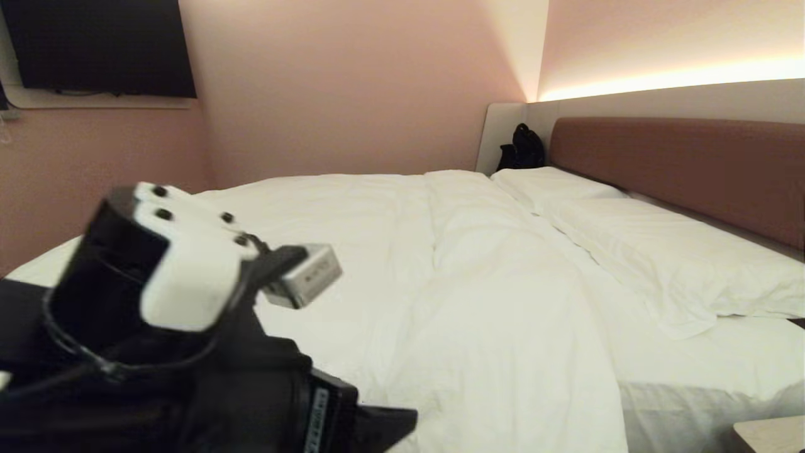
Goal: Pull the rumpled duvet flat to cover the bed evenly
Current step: Flatten the corners of the folded blanket
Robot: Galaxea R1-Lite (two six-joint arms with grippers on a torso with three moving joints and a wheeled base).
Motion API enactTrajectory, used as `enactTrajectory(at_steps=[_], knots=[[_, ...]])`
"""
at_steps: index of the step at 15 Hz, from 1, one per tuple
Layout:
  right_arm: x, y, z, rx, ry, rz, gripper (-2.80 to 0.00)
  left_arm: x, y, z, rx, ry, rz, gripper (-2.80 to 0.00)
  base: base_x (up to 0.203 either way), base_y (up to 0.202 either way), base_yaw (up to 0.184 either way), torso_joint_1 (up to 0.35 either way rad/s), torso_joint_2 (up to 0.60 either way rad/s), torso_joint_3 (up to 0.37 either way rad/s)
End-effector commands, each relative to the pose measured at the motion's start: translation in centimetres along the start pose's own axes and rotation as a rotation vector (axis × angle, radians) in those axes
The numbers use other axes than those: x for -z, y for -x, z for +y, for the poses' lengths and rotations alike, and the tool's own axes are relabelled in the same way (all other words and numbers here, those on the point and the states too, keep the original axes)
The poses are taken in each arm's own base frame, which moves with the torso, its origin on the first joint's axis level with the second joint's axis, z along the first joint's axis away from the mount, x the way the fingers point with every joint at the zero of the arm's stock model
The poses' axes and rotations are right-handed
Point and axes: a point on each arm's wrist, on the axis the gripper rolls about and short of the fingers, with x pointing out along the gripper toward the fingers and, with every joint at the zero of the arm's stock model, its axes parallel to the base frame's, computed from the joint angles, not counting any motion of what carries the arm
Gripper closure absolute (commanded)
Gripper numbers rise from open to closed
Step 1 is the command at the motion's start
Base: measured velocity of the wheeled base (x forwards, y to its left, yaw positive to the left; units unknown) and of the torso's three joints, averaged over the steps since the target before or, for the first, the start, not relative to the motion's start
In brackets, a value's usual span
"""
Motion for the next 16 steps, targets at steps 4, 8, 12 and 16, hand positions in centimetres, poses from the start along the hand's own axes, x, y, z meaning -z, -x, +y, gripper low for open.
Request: enactTrajectory(at_steps=[4,8,12,16], knots=[[0.0,0.0,0.0,0.0,0.001,0.001,0.0,0.3,9.1,4.5,-0.141,0.115,-0.326,-2.8,0.0,0.0,0.0,0.0,0.0,0.0],[0.0,0.0,0.0,0.0,0.001,0.001,0.0,3.7,14.0,5.5,-0.254,0.093,-0.472,0.0,0.0,0.0,0.0,0.0,0.0,0.0],[0.0,0.0,0.0,0.0,0.001,0.001,0.0,5.3,15.9,5.5,-0.386,0.064,-0.558,0.0,0.0,0.0,0.0,0.0,0.0,0.0],[0.0,0.0,0.0,0.0,0.001,0.001,0.0,6.6,17.6,5.5,-0.587,0.091,-0.674,0.0,0.0,0.0,0.0,0.0,0.0,0.0]])
